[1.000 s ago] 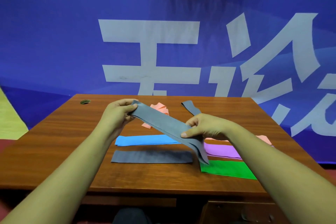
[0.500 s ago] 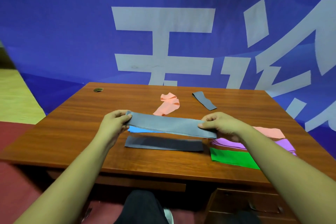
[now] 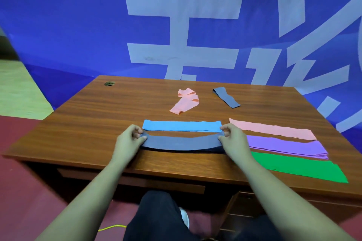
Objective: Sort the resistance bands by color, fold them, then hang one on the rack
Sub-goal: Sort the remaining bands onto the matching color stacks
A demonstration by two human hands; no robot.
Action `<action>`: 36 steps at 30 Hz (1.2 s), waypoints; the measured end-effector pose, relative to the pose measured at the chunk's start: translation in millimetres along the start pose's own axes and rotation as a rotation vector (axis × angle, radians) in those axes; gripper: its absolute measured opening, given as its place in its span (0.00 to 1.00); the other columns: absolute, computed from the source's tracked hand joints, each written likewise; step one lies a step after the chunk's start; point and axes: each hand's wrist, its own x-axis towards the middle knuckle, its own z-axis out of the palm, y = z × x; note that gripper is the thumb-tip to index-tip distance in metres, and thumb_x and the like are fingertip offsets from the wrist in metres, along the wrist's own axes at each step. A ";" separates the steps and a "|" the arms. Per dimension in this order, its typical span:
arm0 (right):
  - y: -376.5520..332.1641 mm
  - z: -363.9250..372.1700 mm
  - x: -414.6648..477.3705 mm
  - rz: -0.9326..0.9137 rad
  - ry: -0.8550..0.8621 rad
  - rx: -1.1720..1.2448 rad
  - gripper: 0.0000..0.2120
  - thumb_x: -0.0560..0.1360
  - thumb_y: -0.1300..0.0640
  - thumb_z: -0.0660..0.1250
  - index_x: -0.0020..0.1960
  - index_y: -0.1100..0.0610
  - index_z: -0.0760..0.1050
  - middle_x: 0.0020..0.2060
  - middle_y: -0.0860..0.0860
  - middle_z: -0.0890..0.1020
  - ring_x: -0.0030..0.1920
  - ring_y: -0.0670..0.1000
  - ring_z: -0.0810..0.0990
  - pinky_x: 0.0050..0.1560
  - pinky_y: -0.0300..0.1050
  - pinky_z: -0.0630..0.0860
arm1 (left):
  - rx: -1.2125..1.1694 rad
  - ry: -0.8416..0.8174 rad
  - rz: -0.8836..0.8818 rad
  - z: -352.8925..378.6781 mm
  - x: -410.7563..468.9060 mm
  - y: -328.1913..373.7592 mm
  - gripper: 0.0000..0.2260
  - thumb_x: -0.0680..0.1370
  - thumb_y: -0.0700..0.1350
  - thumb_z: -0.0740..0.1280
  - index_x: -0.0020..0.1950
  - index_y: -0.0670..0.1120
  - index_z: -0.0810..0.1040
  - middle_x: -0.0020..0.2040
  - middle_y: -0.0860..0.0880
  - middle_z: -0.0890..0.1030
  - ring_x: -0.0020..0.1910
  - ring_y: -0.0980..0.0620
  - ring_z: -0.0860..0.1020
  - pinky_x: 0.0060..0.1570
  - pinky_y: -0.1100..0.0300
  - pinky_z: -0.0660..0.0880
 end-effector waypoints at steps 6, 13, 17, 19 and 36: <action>10.3 19.8 -8.3 -0.135 0.086 -0.100 0.08 0.75 0.66 0.65 0.51 0.55 0.74 0.48 0.51 0.79 0.49 0.50 0.75 0.45 0.40 0.66 | -0.057 0.000 -0.016 11.6 -2.1 -19.3 0.05 0.76 0.43 0.72 0.47 0.50 0.77 0.42 0.51 0.79 0.40 0.55 0.77 0.40 0.67 0.70; 12.3 31.4 -7.1 -0.150 0.139 -0.277 0.06 0.77 0.64 0.63 0.51 0.59 0.78 0.50 0.55 0.77 0.52 0.54 0.75 0.51 0.46 0.71 | -0.013 -0.030 0.005 12.6 4.6 -27.1 0.08 0.78 0.41 0.68 0.55 0.51 0.79 0.47 0.51 0.81 0.44 0.58 0.77 0.42 0.70 0.68; 10.2 36.3 -8.1 -0.148 0.052 -0.573 0.10 0.76 0.61 0.63 0.56 0.58 0.78 0.56 0.55 0.74 0.59 0.57 0.70 0.61 0.50 0.69 | 0.141 -0.041 0.099 17.8 1.8 -25.9 0.12 0.77 0.39 0.68 0.60 0.47 0.76 0.53 0.50 0.74 0.47 0.54 0.74 0.52 0.63 0.70; 7.5 34.6 -9.2 -0.184 0.061 -0.656 0.11 0.76 0.59 0.63 0.56 0.58 0.78 0.58 0.56 0.73 0.61 0.57 0.69 0.62 0.51 0.68 | 0.112 -0.035 0.066 17.3 2.7 -27.1 0.10 0.77 0.40 0.68 0.58 0.47 0.78 0.55 0.49 0.70 0.47 0.56 0.73 0.57 0.59 0.72; -7.4 47.1 14.4 -0.546 -0.447 -0.509 0.19 0.77 0.47 0.66 0.66 0.50 0.72 0.62 0.48 0.76 0.65 0.49 0.71 0.67 0.47 0.67 | 0.262 -0.349 0.292 5.2 23.8 -44.9 0.20 0.76 0.53 0.70 0.67 0.56 0.75 0.59 0.57 0.71 0.61 0.55 0.67 0.66 0.58 0.64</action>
